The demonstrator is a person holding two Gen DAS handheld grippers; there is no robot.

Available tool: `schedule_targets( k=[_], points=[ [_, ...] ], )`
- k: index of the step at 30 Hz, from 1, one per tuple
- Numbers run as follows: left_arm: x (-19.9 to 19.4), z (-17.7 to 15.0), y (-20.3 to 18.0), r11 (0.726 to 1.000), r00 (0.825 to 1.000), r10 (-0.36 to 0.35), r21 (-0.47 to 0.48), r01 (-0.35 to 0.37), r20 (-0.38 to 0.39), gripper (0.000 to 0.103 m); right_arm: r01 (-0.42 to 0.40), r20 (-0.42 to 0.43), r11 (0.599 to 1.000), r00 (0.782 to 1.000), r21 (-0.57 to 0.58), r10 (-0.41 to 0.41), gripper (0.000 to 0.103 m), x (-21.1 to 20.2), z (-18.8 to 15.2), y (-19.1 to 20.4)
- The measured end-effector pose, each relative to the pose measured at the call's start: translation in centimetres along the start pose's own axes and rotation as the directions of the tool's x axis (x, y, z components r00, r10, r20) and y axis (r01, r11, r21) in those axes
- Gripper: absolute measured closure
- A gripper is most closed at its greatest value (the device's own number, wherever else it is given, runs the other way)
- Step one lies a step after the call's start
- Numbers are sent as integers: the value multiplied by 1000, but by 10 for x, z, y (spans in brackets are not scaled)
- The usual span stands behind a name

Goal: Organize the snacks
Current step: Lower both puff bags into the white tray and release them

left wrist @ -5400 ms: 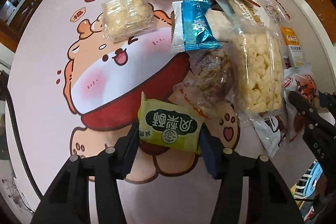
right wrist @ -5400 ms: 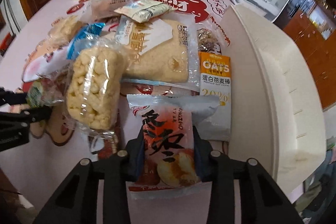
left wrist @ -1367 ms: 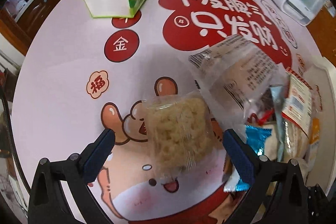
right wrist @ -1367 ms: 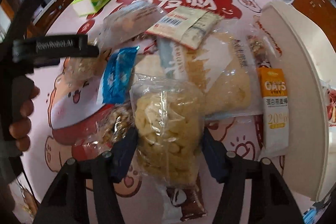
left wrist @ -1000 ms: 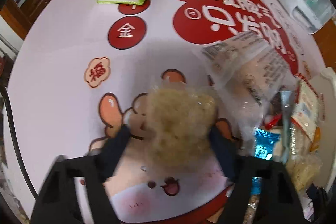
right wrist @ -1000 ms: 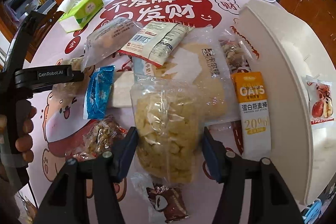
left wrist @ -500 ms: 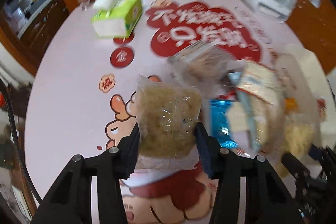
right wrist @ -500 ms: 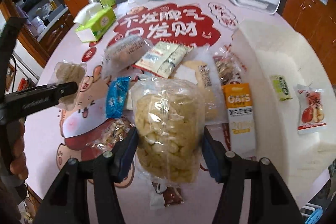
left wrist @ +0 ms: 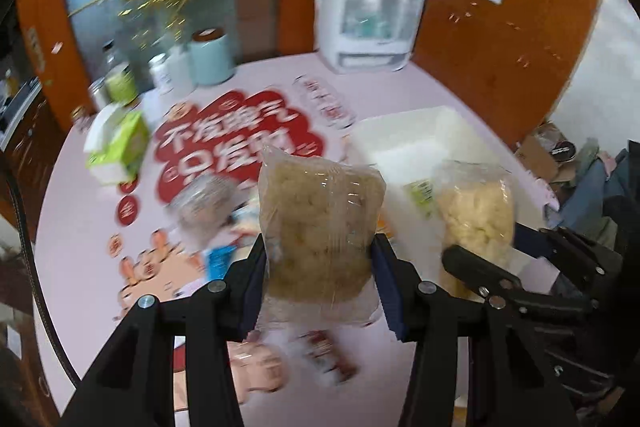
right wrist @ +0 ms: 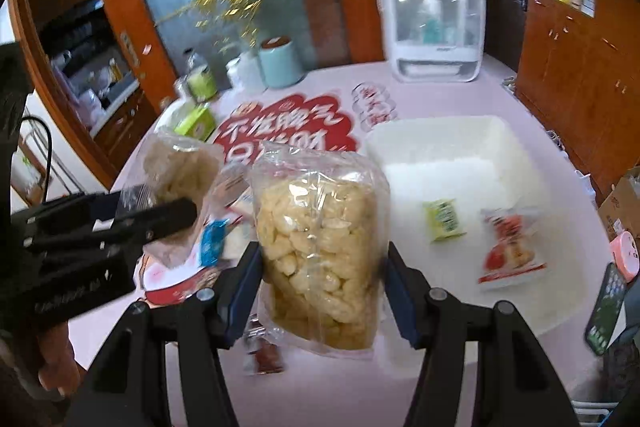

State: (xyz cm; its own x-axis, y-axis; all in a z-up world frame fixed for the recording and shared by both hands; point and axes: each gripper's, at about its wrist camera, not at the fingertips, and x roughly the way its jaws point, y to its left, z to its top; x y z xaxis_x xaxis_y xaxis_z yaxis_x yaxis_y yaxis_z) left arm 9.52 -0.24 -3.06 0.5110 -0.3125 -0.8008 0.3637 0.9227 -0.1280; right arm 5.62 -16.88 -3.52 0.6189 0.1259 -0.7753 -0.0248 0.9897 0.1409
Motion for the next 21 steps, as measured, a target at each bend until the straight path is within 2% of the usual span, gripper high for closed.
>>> schedule_targets(
  k=[5, 11, 14, 19, 21],
  points=[
    [27, 27, -74, 999, 1000, -19, -27, 19, -12, 55, 0, -1, 1000, 1000, 11, 0, 44, -8, 25, -83],
    [85, 52, -139, 996, 999, -17, -85, 13, -46, 55, 50, -19, 998, 999, -23, -50, 44, 14, 63, -165],
    [112, 58, -156, 994, 996, -3, -106, -6, -85, 55, 59, -29, 997, 998, -39, -60, 44, 33, 80, -187],
    [138, 59, -170, 991, 992, 46, -116, -60, -121, 54, 60, -53, 997, 997, -54, -63, 43, 71, 98, -202],
    [144, 59, -170, 992, 990, 44, -111, -59, -137, 37, 61, -73, 996, 995, -60, -65, 43, 85, 101, -203]
  ],
)
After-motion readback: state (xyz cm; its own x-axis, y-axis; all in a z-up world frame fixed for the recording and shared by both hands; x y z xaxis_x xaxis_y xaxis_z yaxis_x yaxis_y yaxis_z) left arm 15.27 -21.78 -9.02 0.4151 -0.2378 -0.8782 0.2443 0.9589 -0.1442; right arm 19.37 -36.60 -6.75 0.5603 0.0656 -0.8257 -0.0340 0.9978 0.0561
